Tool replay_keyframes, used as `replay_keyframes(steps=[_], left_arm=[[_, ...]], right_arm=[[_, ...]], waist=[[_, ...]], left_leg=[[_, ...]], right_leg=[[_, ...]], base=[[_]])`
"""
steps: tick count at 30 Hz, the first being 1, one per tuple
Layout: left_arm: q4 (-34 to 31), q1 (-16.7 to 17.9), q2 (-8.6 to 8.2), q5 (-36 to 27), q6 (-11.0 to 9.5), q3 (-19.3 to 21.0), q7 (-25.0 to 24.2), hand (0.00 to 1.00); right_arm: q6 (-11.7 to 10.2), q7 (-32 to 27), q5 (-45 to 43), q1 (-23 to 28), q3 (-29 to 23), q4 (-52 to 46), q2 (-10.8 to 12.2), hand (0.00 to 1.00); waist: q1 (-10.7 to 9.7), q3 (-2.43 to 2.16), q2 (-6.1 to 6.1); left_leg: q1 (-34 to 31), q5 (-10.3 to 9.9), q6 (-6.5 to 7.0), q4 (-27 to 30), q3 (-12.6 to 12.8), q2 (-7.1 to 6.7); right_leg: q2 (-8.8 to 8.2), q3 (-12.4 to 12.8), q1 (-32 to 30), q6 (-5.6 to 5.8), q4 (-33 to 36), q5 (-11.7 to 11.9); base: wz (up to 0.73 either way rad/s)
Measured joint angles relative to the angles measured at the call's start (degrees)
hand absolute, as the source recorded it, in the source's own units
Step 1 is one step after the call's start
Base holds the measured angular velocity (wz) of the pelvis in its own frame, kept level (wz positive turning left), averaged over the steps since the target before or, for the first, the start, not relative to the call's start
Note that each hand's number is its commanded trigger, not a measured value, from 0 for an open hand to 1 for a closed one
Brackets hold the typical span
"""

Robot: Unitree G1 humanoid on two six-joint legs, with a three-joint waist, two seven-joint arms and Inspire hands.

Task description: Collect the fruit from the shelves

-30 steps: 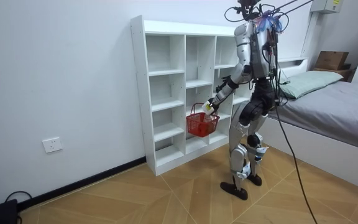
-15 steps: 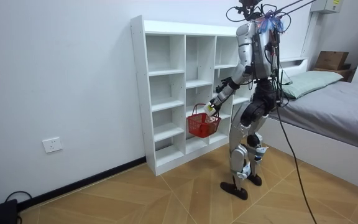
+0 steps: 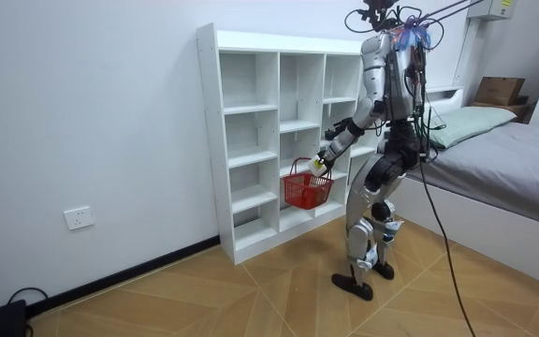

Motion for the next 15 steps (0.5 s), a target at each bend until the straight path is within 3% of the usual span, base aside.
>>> replay_keyframes(steps=[10,15], left_arm=[[0.0,-0.2,0.27,0.1,0.0,-0.1,0.0,1.0],[0.0,-0.9,0.1,0.1,0.0,-1.9,-0.1,1.0]], right_arm=[[0.0,0.2,0.0,-1.7,-0.1,3.2,-0.9,0.0],[0.0,0.4,0.9,-2.8,0.0,5.2,-1.4,0.0]], waist=[[0.2,-0.01,0.02],[1.3,-0.02,0.03]], left_leg=[[-1.0,0.0,0.0,-0.1,0.0,0.01],[-1.1,0.0,0.0,-0.2,-0.1,0.0]], right_leg=[[0.06,0.0,-0.9,-0.02,-0.2,0.0],[0.06,-0.2,-0.9,-0.01,-0.3,0.0]], base=[[0.0],[0.0]])
